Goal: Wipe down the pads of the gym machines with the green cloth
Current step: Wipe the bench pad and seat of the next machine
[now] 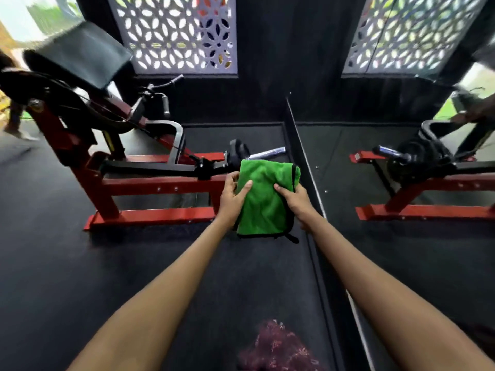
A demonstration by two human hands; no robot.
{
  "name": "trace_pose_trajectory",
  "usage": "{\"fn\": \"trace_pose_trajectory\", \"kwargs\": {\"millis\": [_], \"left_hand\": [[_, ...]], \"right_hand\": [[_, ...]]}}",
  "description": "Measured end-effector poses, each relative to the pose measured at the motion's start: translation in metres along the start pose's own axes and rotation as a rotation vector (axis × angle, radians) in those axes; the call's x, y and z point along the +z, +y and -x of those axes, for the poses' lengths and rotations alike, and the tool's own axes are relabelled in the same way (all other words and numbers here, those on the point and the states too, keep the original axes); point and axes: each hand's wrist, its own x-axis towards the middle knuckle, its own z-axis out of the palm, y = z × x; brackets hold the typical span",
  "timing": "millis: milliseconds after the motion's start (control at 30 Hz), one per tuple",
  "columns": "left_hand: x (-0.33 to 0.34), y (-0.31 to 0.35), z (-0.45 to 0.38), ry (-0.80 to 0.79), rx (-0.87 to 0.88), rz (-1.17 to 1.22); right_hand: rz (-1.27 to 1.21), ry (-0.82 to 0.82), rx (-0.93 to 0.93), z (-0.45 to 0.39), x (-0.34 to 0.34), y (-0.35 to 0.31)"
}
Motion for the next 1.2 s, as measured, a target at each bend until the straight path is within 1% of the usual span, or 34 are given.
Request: {"fn": "trace_pose_trajectory", "kwargs": {"millis": [100, 233, 333, 400, 467, 600, 700, 800, 900, 1067, 1167, 1200], "left_hand": [[0.028, 0.004, -0.061, -0.089, -0.059, -0.012], [0.051, 0.007, -0.13, -0.079, -0.16, 0.024], [0.06, 0.001, -0.175, -0.02, -0.181, 0.024], [0.065, -0.009, -0.215, 0.005, -0.161, -0.003], [0.069, -0.022, -0.264, 0.036, -0.122, -0.044], [0.077, -0.039, -0.367, 0.151, -0.027, -0.099], [0.081, -0.047, -0.432, 0.224, -0.031, -0.155], [0.08, -0.055, -0.494, 0.264, -0.025, -0.225], [0.075, -0.055, -0.543, 0.328, -0.03, -0.272], [0.06, -0.058, -0.597, 0.369, -0.049, -0.289], [0.051, -0.06, -0.626, 0.438, -0.07, -0.322], [0.047, -0.063, -0.638, 0.482, -0.086, -0.319]], "right_hand": [[0.026, -0.025, 0.013, -0.069, -0.02, -0.021], [0.081, -0.099, -0.001, -0.146, -0.032, -0.047], [0.095, -0.13, 0.0, -0.196, -0.032, -0.053], [0.119, -0.146, -0.007, -0.239, -0.029, -0.058], [0.136, -0.158, -0.021, -0.289, -0.026, -0.062], [0.179, -0.183, -0.036, -0.385, -0.012, -0.083], [0.205, -0.202, -0.013, -0.451, 0.0, -0.095], [0.212, -0.214, 0.008, -0.516, 0.016, -0.109], [0.226, -0.256, 0.008, -0.566, 0.031, -0.122], [0.209, -0.326, 0.062, -0.639, 0.057, -0.127], [0.215, -0.404, 0.081, -0.682, 0.076, -0.128], [0.22, -0.452, 0.084, -0.701, 0.085, -0.131]]}}
